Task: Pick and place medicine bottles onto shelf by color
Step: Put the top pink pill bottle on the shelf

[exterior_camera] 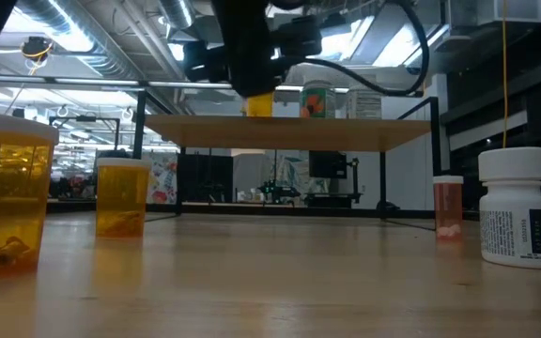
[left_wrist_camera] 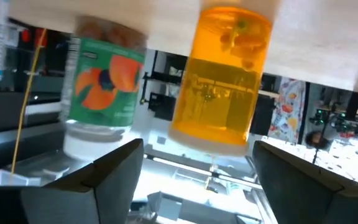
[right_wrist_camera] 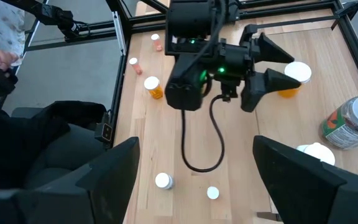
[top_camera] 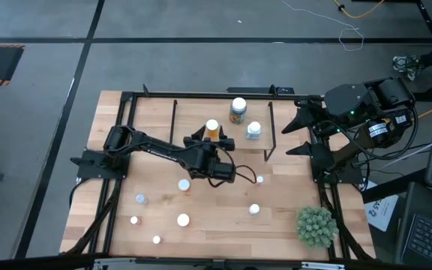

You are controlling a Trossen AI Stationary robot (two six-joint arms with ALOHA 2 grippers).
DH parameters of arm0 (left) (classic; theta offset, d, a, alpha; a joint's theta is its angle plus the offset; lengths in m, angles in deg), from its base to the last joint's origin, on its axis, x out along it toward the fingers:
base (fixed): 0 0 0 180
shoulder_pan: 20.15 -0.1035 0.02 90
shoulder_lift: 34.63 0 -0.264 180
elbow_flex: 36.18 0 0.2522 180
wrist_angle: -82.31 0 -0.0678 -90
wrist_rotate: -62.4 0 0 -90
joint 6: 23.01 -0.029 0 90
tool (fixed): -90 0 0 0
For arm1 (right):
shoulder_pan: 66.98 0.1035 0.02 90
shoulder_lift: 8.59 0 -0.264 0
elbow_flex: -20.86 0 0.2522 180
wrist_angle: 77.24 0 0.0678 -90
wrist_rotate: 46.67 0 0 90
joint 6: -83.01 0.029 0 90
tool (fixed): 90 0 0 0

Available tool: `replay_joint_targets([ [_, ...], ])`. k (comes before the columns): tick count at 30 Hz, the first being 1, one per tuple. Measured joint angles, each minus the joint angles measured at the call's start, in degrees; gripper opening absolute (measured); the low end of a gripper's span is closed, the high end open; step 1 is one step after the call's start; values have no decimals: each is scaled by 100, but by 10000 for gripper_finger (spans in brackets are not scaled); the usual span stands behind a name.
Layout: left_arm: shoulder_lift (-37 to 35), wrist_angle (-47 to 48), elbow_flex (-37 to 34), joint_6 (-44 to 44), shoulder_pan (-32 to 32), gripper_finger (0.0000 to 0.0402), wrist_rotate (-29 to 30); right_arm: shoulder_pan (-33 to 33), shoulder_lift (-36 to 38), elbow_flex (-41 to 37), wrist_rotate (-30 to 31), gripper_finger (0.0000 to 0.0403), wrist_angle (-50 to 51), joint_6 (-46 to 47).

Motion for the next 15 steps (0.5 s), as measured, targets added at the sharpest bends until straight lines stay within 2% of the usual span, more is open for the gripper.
replay_joint_targets([
  [6,0,123,0,338,198,301,130,-1,0,-2,0,315,0,0],
  [9,0,149,0,827,381,301,306,-1,0,0,0,315,0,0],
  [12,0,192,0,1818,582,301,488,0,0,0,0,315,0,1],
  [15,0,255,0,3330,738,301,570,0,0,0,0,315,0,1],
])
